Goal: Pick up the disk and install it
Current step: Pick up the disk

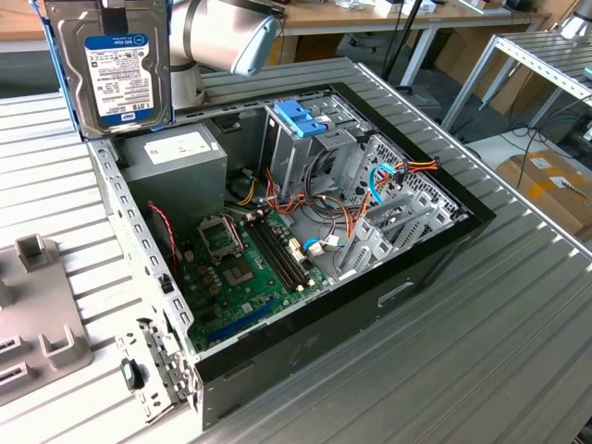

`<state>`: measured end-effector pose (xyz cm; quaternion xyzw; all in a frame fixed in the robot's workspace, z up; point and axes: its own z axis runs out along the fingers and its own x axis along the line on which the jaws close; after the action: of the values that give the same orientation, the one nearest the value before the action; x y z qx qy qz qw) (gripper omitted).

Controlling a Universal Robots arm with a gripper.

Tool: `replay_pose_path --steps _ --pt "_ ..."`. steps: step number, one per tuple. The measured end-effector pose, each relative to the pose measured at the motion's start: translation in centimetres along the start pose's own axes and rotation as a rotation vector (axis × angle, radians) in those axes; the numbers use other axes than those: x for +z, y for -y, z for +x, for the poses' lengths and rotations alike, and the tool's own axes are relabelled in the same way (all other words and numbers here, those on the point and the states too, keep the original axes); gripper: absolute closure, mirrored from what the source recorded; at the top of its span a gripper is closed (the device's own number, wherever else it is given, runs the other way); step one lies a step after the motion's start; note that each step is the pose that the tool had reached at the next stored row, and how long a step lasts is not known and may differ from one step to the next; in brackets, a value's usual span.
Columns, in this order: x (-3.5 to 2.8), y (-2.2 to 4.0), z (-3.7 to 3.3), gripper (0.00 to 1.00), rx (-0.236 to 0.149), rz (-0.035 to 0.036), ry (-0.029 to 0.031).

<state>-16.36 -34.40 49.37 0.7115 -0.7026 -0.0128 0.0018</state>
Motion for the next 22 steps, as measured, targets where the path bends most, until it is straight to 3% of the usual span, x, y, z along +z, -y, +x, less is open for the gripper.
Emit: replay_pose_path --steps 22 --pt "-0.02 0.95 0.01 0.65 0.0 0.0 0.0"
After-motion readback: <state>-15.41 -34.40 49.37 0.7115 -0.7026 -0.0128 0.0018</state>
